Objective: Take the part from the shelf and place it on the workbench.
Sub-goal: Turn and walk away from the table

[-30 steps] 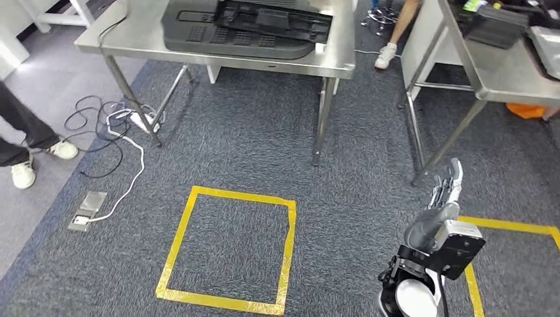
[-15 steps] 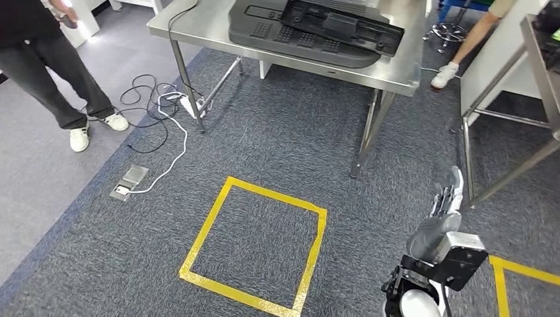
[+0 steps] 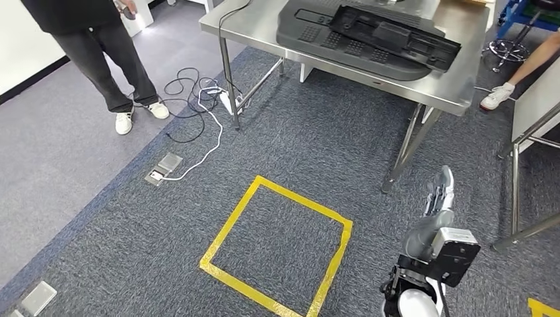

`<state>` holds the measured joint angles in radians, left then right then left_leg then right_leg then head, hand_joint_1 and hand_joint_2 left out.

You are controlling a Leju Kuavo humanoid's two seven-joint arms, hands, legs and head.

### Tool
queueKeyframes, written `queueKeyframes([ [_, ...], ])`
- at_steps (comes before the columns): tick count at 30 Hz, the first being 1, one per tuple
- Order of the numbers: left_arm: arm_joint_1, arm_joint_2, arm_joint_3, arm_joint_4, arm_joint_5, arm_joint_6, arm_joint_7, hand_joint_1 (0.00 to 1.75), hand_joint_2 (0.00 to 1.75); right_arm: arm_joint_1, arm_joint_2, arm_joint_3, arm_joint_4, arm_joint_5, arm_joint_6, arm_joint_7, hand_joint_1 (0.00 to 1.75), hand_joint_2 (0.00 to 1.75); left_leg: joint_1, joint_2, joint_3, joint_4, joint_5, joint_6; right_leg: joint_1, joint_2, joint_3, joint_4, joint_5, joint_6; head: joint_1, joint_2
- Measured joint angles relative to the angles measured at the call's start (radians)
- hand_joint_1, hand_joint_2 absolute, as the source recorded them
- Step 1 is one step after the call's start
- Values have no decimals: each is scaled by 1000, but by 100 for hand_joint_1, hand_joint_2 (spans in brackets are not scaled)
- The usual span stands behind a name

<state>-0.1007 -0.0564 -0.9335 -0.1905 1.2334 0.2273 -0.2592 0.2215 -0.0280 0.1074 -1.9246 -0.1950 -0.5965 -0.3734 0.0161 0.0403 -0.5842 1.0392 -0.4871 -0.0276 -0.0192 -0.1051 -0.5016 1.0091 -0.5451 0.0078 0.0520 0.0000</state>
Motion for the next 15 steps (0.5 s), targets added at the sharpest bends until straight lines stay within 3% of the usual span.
queueKeyframes([
  [2,1,0,0,1,3,0,1,0,0,1,-3,2,-1,2,3,0,0,0,0,-15,-2,-3,1,14,-1,-9,7,-4,-4,12,2,0],
  [4,2,0,0,1,7,0,2,0,0,2,-6,4,-1,4,8,1,0,0,5,-31,2,-12,5,27,-5,22,-1,26,-34,21,7,0],
  [6,0,0,1,1,12,2,3,0,0,9,-10,5,-2,6,12,1,0,0,6,-49,4,-17,7,35,-6,76,-54,142,-98,23,18,0],
  [8,-1,0,1,1,16,5,6,0,0,24,-13,7,-3,9,14,0,0,0,4,-72,4,-16,6,39,-4,97,-120,266,-138,20,30,0],
  [9,-1,0,1,1,18,6,8,0,0,32,-14,9,-3,10,15,-2,0,0,2,-85,5,-16,6,40,-4,101,-134,283,-128,17,36,0],
  [10,-1,0,1,1,19,8,10,0,0,38,-15,10,-3,12,15,-4,0,0,1,-100,7,-16,5,40,-3,104,-129,259,-97,13,40,0],
  [11,-1,0,1,1,21,9,12,0,0,43,-16,12,-3,13,16,-5,0,0,0,-114,9,-16,5,40,-3,113,-109,200,-54,7,44,0],
  [13,-3,-2,2,1,22,10,13,0,0,49,-18,15,-4,15,17,-7,0,0,0,-141,6,-13,4,36,-5,168,-63,72,12,-4,49,0],
  [15,-3,-4,3,1,22,10,14,0,0,55,-21,18,-5,16,17,-9,0,0,6,-165,-5,-12,8,26,-3,206,-48,18,26,-8,50,0],
])
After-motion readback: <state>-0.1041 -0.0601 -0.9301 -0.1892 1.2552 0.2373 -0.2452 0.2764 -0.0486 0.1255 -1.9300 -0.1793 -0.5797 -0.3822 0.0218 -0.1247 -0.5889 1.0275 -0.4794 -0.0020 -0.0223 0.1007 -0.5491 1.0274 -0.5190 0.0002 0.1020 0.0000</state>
